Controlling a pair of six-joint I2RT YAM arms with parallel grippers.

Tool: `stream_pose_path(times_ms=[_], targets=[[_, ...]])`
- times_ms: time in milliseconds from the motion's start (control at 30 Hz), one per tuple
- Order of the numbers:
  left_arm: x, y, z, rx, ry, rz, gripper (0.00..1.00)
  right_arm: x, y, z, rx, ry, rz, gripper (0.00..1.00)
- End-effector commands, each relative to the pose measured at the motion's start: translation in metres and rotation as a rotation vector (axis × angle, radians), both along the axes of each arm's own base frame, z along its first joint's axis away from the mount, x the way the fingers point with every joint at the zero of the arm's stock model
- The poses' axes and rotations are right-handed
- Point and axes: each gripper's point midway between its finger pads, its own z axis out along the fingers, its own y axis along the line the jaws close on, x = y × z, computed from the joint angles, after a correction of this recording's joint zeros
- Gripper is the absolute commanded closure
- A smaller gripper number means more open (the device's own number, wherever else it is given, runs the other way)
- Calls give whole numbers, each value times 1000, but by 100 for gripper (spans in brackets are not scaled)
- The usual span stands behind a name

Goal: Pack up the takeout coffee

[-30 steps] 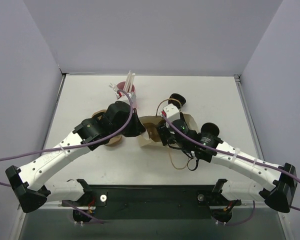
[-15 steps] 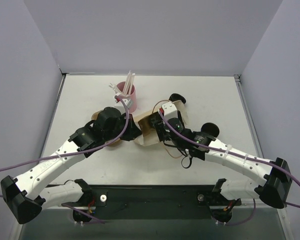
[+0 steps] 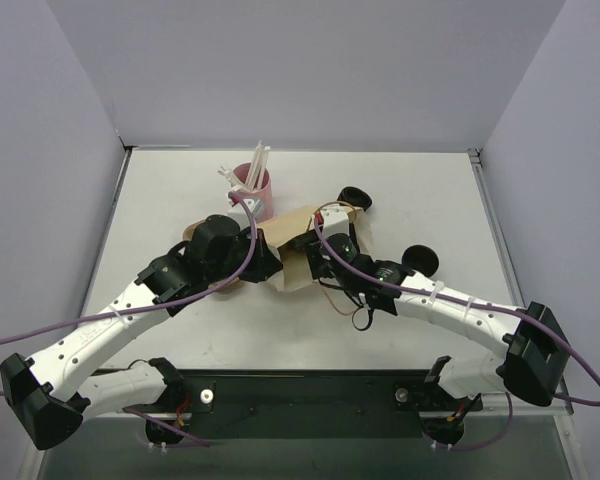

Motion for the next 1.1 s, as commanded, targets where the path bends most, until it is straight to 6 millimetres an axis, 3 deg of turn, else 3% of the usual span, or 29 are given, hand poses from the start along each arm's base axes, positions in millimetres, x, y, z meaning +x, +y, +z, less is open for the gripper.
stream_pose_path(times_ms=[0,100,267,433,600,1067], targets=[[-2,-6,20,-59,-43,-33,100,8,3,4,21,-1,46,45],[-2,-5,19,-51,-36,-32,100,9,8,0,-16,15,148,54],[-2,-6,20,-52,-31,-31,100,10,5,-1,-217,-58,326,53],[-3,-9,20,-67,-23,-36,100,11,7,2,-296,-96,448,53],[-3,-10,19,-79,-14,-37,100,21,6,-1,-317,-90,480,53],[-5,-14,16,-107,6,-35,100,35,20,-2,-166,-62,400,48]])
